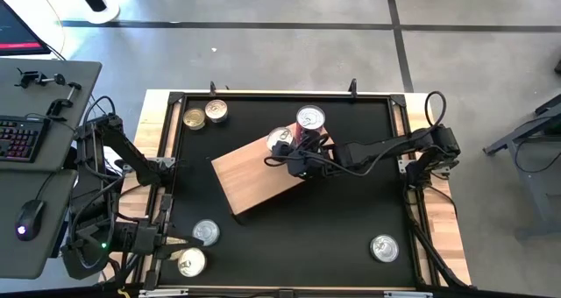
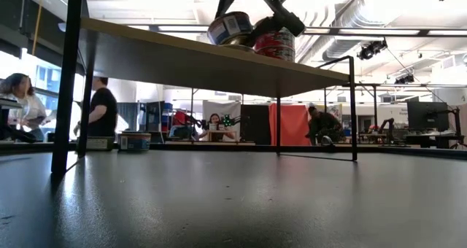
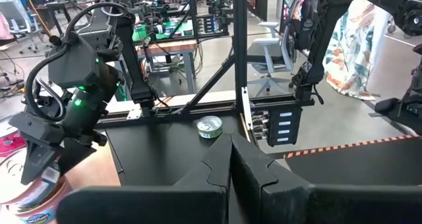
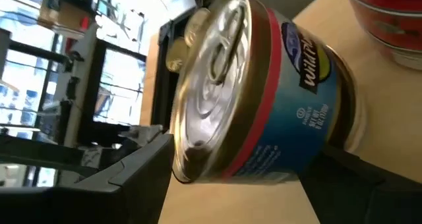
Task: Stack canned seafood by type on shelf
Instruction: Stack the blue tuna can on the top of the other blue tuna can on the shelf
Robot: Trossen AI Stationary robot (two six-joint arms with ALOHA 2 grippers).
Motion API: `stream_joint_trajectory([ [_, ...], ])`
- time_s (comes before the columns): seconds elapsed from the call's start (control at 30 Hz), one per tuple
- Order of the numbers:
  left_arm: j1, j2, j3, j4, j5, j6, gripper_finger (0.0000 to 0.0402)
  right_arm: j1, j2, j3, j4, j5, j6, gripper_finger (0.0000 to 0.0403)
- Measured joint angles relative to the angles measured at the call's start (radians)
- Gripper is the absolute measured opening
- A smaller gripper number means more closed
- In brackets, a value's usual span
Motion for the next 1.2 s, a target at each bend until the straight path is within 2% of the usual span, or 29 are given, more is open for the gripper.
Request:
stream_joint_trajectory([
  [0.3,0.000,0.000,0.000,-0.005,0.000,0.000,0.0000,-0.001,0.000,0.000,-0.013,-0.042,-0.003,0.0293],
  [0.47,0.000,0.000,0.000,-0.005,0.000,0.000,0.0000,-0.005,0.000,0.033,-0.024,-0.131,-0.020,0.0293],
  [0.73,0.000,0.000,0.000,-0.024,0.000,0.000,0.0000,-0.020,0.000,0.118,-0.189,-0.149,-0.066,0.0293],
  [1.2,0.000,0.000,0.000,-0.024,0.000,0.000,0.0000,-0.018,-0.002,0.125,-0.252,-0.214,-0.086,0.0293],
])
